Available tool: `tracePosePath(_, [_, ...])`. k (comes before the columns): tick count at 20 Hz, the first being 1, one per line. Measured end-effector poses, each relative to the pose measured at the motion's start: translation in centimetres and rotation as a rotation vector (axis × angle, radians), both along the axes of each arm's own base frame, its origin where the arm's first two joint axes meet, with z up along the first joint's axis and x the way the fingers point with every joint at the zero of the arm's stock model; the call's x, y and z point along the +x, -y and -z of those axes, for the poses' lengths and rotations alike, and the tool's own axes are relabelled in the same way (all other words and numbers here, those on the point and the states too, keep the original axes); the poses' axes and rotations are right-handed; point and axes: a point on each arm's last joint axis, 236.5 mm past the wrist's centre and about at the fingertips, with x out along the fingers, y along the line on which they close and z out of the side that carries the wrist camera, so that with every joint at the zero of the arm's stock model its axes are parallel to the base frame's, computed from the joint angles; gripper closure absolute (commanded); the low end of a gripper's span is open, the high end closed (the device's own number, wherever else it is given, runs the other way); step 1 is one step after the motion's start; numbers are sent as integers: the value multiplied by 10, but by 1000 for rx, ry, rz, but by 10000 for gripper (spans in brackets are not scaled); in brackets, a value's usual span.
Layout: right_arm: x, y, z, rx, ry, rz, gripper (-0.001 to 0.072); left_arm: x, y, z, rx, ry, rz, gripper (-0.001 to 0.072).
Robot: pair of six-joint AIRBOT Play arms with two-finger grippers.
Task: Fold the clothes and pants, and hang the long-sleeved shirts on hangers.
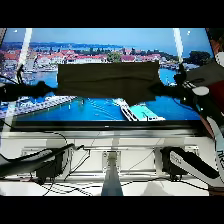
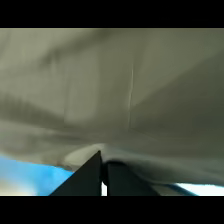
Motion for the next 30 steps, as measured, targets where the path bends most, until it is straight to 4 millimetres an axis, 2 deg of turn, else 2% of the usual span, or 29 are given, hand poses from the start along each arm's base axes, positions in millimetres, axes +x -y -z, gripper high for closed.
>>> tracePosePath(2, [40, 2, -13, -26, 59, 72, 697, 34, -10, -13, 35, 78, -92, 694])
tracePosePath(4, [78, 5, -20, -36, 97, 143, 697, 63, -12, -19, 60, 135, -163, 694])
tracePosePath(8, [150, 15, -17, -28, 131, 267, 695, 122, -10, -20, 131, 241, -266, 692])
tracePosePath(9, [165, 17, -14, -28, 136, 287, 523, 136, -8, -19, 147, 263, -287, 660])
tracePosePath(10, [179, 22, -10, -33, 146, 314, 87, 149, -7, -17, 164, 281, -301, 359])
tracePosePath(11, [190, 26, -3, -38, 150, 336, 27, 162, -5, -14, 177, 296, -316, 11])
tracePosePath(12, [199, 31, 3, -48, 155, 359, 28, 171, -3, -11, 187, 306, -325, -6])
tracePosePath(14, [209, 39, 12, -67, 159, 382, 29, 182, 2, -3, 208, 315, -324, -2])
tracePosePath(16, [213, 47, 19, -98, 159, 377, 29, 184, 0, 5, 244, 315, -295, 3])
tracePosePath(18, [211, 56, 25, -121, 146, 361, 29, 178, -8, 13, 255, 284, -265, 16])
tracePosePath(20, [208, 62, 30, -131, 126, 343, 30, 164, -26, 24, 240, 221, -252, 23])
tracePosePath(22, [203, 65, 36, -138, 102, 316, 31, 148, -43, 35, 226, 155, -237, 151])
tracePosePath(23, [200, 64, 38, -140, 91, 300, 31, 138, -47, 41, 217, 119, -219, 174])
tracePosePath(25, [194, 58, 44, -144, 65, 260, 31, 123, -51, 55, 190, 51, -194, 173])
tracePosePath(27, [185, 47, 49, -149, 40, 205, 31, 114, -43, 68, 156, -2, -163, 174])
tracePosePath(28, [182, 40, 51, -150, 31, 181, 31, 112, -35, 73, 136, -20, -148, 216])
tracePosePath(29, [178, 32, 53, -154, 23, 153, 31, 112, -26, 78, 113, -36, -137, 305])
tracePosePath(30, [175, 23, 54, -156, 18, 127, 31, 113, -16, 83, 91, -47, -127, 315])
